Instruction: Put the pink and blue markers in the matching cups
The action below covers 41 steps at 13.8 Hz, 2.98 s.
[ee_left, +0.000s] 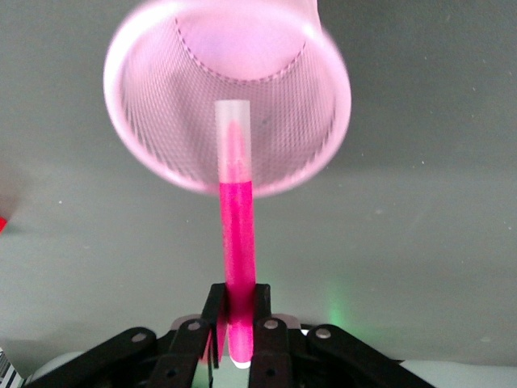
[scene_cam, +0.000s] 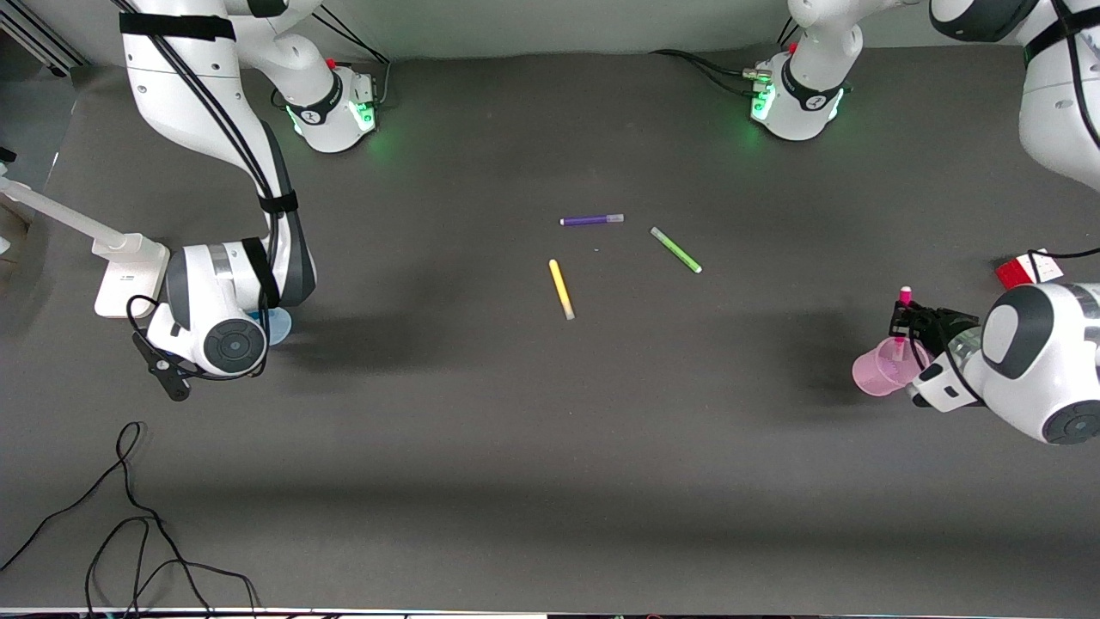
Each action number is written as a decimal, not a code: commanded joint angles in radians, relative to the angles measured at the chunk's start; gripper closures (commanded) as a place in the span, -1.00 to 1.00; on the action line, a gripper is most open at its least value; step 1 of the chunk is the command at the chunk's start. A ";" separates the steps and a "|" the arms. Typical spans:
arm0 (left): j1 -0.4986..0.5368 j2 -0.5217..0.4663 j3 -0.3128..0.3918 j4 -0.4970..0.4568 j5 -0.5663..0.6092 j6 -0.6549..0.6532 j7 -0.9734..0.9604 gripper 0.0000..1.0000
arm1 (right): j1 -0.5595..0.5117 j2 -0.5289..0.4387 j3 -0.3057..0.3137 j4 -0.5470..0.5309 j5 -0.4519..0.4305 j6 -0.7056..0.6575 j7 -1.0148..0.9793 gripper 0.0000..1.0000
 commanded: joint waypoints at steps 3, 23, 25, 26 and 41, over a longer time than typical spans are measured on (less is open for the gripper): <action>-0.008 0.016 0.002 0.033 0.016 0.019 -0.002 0.59 | 0.015 -0.032 -0.009 -0.023 -0.033 0.000 0.026 -0.99; 0.052 -0.458 -0.006 0.023 -0.108 0.031 0.164 -1.00 | -0.017 -0.628 -0.140 0.125 0.321 -0.319 -0.828 -0.99; 0.009 -0.548 0.005 -0.077 -0.131 0.112 0.161 -1.00 | -0.136 -0.633 -0.022 0.114 0.337 -0.325 -0.891 -0.99; -0.026 -0.578 0.034 -0.110 -0.136 0.144 0.153 -1.00 | -0.236 -0.633 0.064 0.112 0.337 -0.328 -0.925 -0.99; -0.225 -0.621 0.147 -0.154 -0.188 0.182 0.095 -1.00 | -0.668 -0.653 0.595 0.183 0.481 -0.383 -1.319 -0.99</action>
